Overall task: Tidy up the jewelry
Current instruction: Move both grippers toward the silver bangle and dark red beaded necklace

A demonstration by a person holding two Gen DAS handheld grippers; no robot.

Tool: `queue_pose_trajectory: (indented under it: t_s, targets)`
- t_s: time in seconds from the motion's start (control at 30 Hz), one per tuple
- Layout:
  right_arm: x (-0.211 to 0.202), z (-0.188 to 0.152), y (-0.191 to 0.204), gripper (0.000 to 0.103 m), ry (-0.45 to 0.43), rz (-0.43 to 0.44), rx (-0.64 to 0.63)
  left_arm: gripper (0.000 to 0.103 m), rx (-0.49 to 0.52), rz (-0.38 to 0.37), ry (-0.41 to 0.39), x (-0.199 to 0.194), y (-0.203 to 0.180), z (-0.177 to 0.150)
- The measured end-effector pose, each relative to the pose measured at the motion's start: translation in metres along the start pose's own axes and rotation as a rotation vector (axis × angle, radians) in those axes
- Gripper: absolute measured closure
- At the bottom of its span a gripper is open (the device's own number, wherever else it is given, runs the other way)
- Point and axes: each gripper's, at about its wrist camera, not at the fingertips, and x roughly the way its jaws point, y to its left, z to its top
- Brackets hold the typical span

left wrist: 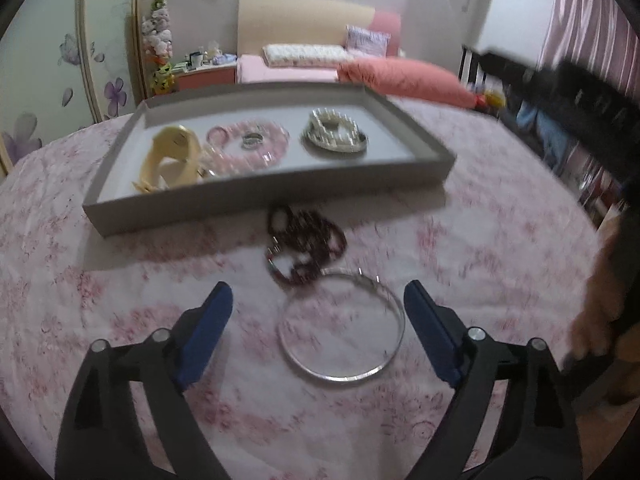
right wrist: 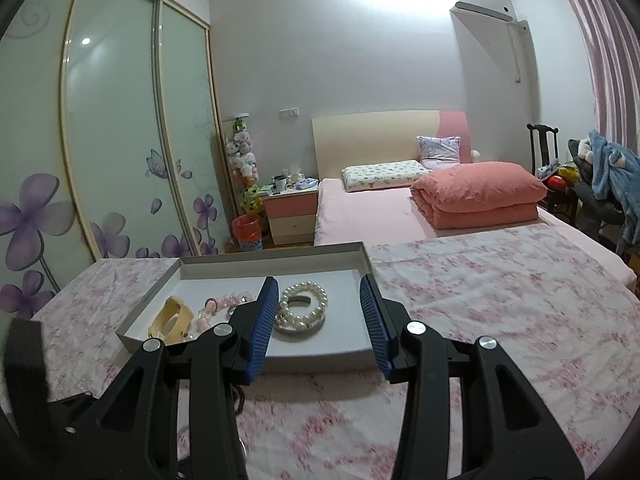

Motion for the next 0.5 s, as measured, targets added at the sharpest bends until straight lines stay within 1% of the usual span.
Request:
queue_pose_trajectory:
  t_s: [0.13,0.17,0.37,0.43,0.5]
  targets:
    - [-0.007,-0.004,-0.009,0.059,0.002,-0.006,0.015,0.014,0.018,0.019,0.056,0.011,-0.011,-0.004]
    - [-0.009,-0.005,-0.010,0.059,0.002,-0.007,0.018,0.011,0.027,0.032,0.061,0.013,-0.014,-0.004]
    - [-0.013,-0.008,-0.018,0.059,0.006,-0.011,0.037,0.011,0.052,0.087,0.081,0.022,-0.022,0.002]
    - [-0.014,-0.009,-0.019,0.059,0.007,-0.010,0.041,0.015,0.049,0.087,0.078,0.022,-0.022,0.002]
    - [-0.014,-0.010,-0.020,0.059,0.008,-0.008,0.048,0.032,0.048,0.085,0.062,0.019,-0.021,0.002]
